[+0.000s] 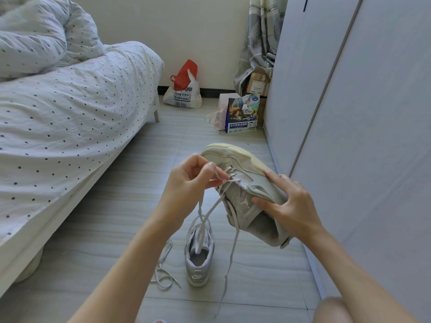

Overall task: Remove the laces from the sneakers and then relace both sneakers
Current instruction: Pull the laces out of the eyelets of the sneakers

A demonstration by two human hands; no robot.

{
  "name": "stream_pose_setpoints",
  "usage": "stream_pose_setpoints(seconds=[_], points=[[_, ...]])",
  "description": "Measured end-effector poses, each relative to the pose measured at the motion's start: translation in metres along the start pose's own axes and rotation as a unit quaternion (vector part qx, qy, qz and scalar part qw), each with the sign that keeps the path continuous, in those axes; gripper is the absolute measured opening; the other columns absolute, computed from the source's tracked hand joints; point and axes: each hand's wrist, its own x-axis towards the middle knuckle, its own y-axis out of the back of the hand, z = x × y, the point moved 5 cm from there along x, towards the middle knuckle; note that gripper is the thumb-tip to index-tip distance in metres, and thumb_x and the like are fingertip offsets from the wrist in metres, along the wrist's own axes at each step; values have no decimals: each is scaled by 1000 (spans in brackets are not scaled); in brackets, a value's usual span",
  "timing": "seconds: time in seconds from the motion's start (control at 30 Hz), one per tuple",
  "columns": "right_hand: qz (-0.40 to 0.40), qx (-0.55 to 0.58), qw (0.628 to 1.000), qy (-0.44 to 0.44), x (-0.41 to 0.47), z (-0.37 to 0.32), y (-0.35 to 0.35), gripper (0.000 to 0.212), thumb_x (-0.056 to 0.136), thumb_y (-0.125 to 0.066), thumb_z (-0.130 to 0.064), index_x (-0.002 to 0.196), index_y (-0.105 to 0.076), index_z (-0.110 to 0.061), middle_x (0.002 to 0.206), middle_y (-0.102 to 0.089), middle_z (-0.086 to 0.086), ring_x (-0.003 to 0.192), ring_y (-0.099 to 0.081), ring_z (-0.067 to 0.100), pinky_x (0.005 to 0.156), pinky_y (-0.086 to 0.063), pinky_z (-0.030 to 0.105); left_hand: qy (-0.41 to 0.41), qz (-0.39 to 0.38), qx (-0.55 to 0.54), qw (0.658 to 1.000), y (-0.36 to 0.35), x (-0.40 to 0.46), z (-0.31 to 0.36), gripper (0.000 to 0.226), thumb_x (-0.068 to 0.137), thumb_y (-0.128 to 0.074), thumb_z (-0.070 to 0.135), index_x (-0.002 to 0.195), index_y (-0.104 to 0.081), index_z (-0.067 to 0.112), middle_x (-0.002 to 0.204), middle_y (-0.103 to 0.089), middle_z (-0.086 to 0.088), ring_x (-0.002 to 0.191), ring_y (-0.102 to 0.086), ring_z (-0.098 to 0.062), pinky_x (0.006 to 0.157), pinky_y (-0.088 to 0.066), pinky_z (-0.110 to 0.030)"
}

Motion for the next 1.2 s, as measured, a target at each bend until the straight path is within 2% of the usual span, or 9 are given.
stream_pose_setpoints(seconds=[0.3, 0.4, 0.57, 0.7, 0.87, 0.97, 1.07, 1.13, 1.2], points=[[3, 4, 1000, -10, -2, 0, 2, 90, 59, -49, -76, 136, -47, -31, 110, -59, -7, 104, -49, 17, 91, -42, 36, -46, 53, 123, 990, -2, 4, -2, 17, 95, -47, 23, 80, -47, 17, 56, -52, 3, 53, -50, -10, 54, -45, -23], [0, -1, 1000, 11, -3, -6, 1, 89, 61, -51, -76, 137, -47, -30, 111, -58, -5, 104, -48, 16, 92, -41, 36, -46, 22, 223, 973, -10, 4, -9, 16, 95, -46, 27, 81, -45, 20, 56, -42, 6, 45, -37, -3, 47, -33, -15], [19, -37, 997, 62, -8, -16, 1, 89, 64, -52, -81, 136, -48, -30, 115, -56, -4, 102, -48, 15, 87, -39, 31, -22, -59, 397, 916, -14, 0, -18, 25, 91, -53, 39, 80, -54, 16, 58, -45, 10, 52, -41, -3, 51, -34, -11], [0, -50, 997, 51, -9, -17, 0, 94, 60, -49, -86, 136, -47, -30, 121, -57, 4, 108, -50, 23, 93, -42, 40, -76, -33, 346, 934, -12, -2, -4, 27, 93, -54, 25, 71, -53, 10, 57, -41, 9, 49, -39, -2, 51, -34, -11], [-14, 2, 1000, -4, -7, -13, -3, 91, 57, -48, -78, 136, -47, -32, 111, -59, -6, 105, -49, 17, 94, -42, 42, -49, 16, 267, 962, 4, 1, 3, 31, 91, -53, 24, 67, -55, 4, 70, -51, -3, 53, -42, 1, 55, -36, -10], [16, 109, 992, -58, -6, -6, 1, 88, 56, -57, -74, 134, -49, -34, 109, -57, -17, 110, -53, 14, 96, -46, 41, 13, -46, 405, 913, 0, -3, -19, 24, 91, -49, 40, 92, -60, 19, 103, -54, 6, 83, -51, 6, 72, -37, -13], [36, 182, 980, -68, -6, -7, 5, 83, 59, -65, -66, 133, -51, -31, 117, -59, -17, 110, -56, 5, 96, -49, 36, 77, -67, 440, 892, -7, -4, -41, 54, 93, -49, 41, 138, -34, 17, 138, -40, 0, 123, -43, -12, 99, -38, -27], [41, 200, 977, -57, -7, -11, 5, 81, 61, -68, -64, 133, -51, -31, 117, -58, -20, 110, -56, 1, 95, -50, 32, 92, -43, 374, 922, -10, 0, -43, 61, 92, -53, 37, 142, -26, 15, 136, -45, 1, 122, -46, -12, 100, -40, -24], [45, 197, 978, -46, -8, -15, 5, 86, 58, -67, -70, 133, -51, -31, 116, -57, -22, 112, -56, 2, 95, -50, 30, 96, 5, 316, 944, -7, 4, -41, 49, 92, -54, 33, 134, -33, 16, 104, -60, 10, 93, -56, 1, 75, -44, -9]])
